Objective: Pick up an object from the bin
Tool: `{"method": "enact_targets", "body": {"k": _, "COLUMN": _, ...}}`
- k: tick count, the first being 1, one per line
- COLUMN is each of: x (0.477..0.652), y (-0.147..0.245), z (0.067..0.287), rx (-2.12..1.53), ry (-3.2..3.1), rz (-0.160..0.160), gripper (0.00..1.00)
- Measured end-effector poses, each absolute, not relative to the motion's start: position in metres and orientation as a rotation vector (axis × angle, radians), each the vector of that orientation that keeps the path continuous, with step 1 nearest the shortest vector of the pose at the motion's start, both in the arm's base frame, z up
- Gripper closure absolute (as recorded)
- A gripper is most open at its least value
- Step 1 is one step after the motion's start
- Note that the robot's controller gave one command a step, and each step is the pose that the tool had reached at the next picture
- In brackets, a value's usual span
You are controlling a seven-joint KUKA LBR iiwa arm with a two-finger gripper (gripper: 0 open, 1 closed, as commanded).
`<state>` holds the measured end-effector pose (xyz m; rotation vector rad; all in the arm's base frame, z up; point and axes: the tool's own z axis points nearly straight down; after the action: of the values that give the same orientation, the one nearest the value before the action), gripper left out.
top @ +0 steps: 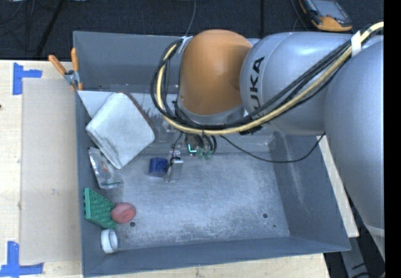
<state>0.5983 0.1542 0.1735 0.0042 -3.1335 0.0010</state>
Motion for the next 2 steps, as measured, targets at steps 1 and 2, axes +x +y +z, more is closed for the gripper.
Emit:
{"method": "enact_targets", "body": {"k": 1, "x": 0.621, "y": 0.146, "z": 0.065, "rx": 0.225, "ry": -3.127, "rz": 0.002, "gripper": 0.00}}
{"method": "enact_targets", "body": {"k": 2, "x": 0.618, "y": 0.142, "z": 0.102, "rx": 0.248, "ry": -3.136, "rz": -0.001, "gripper": 0.00}}
